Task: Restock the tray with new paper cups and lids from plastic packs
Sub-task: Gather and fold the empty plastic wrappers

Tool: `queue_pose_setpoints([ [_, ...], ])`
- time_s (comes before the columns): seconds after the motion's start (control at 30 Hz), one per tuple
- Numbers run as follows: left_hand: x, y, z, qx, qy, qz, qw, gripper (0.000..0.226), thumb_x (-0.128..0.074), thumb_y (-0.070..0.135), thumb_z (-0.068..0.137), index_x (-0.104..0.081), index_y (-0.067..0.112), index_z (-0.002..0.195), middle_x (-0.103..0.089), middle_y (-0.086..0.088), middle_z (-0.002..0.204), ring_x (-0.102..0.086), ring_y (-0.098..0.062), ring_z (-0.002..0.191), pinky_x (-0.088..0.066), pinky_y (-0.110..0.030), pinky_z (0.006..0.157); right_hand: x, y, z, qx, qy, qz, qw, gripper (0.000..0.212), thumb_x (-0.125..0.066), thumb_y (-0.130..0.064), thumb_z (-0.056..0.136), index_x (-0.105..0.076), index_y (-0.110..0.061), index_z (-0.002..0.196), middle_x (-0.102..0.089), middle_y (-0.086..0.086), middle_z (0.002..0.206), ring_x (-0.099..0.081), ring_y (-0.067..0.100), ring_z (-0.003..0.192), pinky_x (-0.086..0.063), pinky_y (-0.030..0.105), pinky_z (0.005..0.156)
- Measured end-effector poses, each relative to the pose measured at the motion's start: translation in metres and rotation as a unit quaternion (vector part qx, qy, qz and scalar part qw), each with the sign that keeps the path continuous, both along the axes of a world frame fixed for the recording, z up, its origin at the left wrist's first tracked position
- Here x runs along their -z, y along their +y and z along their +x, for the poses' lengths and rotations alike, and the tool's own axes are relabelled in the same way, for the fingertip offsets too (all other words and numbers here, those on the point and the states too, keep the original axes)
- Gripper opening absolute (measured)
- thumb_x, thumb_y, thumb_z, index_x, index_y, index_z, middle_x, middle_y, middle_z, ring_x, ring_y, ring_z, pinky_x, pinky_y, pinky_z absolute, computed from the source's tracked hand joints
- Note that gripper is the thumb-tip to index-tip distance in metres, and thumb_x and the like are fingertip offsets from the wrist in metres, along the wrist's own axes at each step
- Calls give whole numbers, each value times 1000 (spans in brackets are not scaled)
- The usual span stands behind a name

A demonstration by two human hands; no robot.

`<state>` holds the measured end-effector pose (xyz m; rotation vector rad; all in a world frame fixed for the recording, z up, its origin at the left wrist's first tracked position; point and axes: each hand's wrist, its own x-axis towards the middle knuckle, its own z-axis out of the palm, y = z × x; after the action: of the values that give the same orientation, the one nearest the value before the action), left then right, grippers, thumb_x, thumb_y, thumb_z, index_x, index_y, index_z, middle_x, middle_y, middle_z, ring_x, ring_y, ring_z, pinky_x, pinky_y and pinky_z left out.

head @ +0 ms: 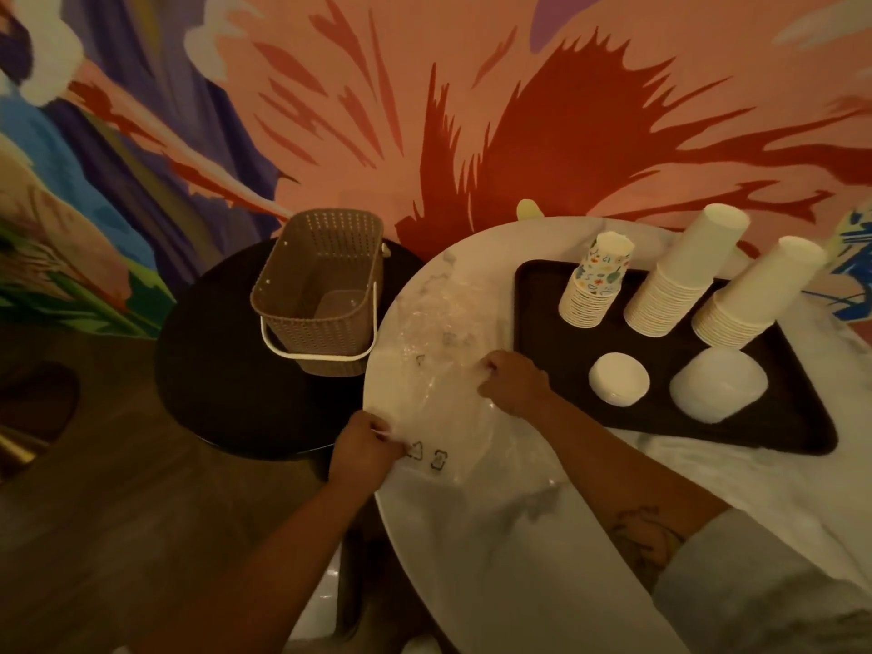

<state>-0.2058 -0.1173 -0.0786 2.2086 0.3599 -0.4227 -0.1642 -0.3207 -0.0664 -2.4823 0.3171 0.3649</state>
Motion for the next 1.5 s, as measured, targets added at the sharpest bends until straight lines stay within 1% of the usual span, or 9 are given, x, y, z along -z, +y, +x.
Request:
queue_pose_setpoints([
  [0.23,-40,-62,5,-118,-34,-273,954,14,-53,27,93,-54,13,95,-60,-8,96,-60,-23,91,-51,-35,75,-55,-67,-56,62,-67,96,991,31,-66,-37,83,-54,-8,79,-50,4,74,-47,16,70,-35,27,60],
  [0.37,-51,-139,-29,6,-136,-153,979,8,-37,19,99,-42,13,97,-50,1,80,-49,-10,69,-41,-20,66,-59,-118,-117,143,-110,38,983,42,-51,-51,87,-36,-20,62,-42,-4,59,-41,9,57,-37,32,65],
  [0.67,-8,-269,-97,124,-98,-57,986,47,-56,17,90,-33,22,132,-54,-7,123,-57,-25,111,-48,-38,96,-3,-219,-229,214,8,-222,951,48,-21,-43,100,-61,-17,96,-67,2,99,-61,19,92,-33,34,92],
  [0.87,7,-298,-133,402,-328,228,824,29,-68,31,79,-65,18,105,-63,-8,117,-62,-27,106,-49,-41,90,26,-236,-227,174,22,-256,951,42,-25,-42,99,-61,-20,98,-66,-1,93,-60,19,86,-33,37,92],
  [1.0,31,-301,-132,485,-183,304,799,57,-20,42,98,-12,17,149,3,-8,159,-1,-29,147,0,-43,118,31,-240,-226,125,-93,-288,945,46,-79,-24,60,-58,-15,99,-66,6,92,-65,26,82,-51,37,69],
  [1.1,41,-303,-130,499,-174,316,788,69,-1,54,88,15,19,145,23,-7,153,21,-27,142,16,-39,109,34,-230,-213,-30,-145,-292,945,61,-82,-26,56,-63,-13,113,-65,13,120,-60,32,113,-49,47,90],
  [1.2,43,-305,-127,505,-157,315,788,67,-8,56,89,27,19,132,22,-9,155,32,-22,130,19,-37,108,48,-220,-204,-115,-113,-267,950,47,-50,-39,90,-56,-11,127,-52,12,137,-47,29,129,-23,44,106],
  [1.3,46,-302,-121,498,-149,296,802,97,12,79,66,24,16,139,24,-8,154,31,-17,131,18,-34,109,59,-233,-209,-122,-66,-209,968,80,8,-55,89,-27,-9,145,-25,12,153,-24,27,143,-2,40,111],
  [1.5,48,-292,-115,471,-137,255,833,115,-3,87,52,28,16,136,23,-6,154,27,-14,134,13,-32,113,70,-256,-218,-91,-47,-180,978,80,6,-57,89,-23,-6,144,-29,13,151,-19,24,140,-6,42,110],
])
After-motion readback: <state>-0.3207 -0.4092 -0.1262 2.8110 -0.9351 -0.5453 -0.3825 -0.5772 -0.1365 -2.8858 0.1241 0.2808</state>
